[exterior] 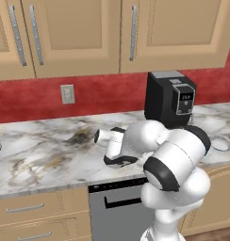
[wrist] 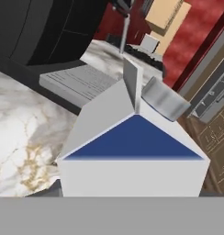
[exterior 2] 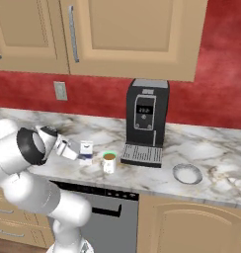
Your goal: Take a sugar cube from the saucer and place it inside the coffee. Then, grab milk from the fridge and place it next to the coffee on the counter to sweeten the coffee.
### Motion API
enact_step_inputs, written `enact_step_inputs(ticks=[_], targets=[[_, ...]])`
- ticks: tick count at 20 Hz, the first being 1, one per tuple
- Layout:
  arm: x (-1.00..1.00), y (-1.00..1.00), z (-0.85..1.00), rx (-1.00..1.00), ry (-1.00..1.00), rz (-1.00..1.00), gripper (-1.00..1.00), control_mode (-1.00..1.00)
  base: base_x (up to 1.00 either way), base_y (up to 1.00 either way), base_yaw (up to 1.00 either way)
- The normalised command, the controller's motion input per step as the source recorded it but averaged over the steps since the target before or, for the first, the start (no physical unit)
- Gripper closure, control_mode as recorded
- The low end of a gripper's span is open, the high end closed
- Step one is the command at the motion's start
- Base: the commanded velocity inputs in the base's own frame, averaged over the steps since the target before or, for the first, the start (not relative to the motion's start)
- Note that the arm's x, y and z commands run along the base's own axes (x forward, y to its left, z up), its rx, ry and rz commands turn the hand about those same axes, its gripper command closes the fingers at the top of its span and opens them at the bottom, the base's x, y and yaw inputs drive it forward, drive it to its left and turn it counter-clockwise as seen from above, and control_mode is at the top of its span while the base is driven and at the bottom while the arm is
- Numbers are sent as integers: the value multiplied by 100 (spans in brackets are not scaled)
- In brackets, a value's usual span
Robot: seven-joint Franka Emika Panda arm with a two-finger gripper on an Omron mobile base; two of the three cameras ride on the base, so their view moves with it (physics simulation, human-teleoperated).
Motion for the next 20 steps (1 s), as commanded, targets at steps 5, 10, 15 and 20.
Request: enact_step_inputs(ticks=[5,10,15,20], targets=[[27,-6,-11,-5,0,-1,100,-100,0,0,0],[15,-11,-10,-3,0,0,-100,-100,0,0,0],[4,-22,-7,-1,-1,0,-100,-100,0,0,0],[0,-14,0,0,-4,-2,-100,-100,0,0,0]])
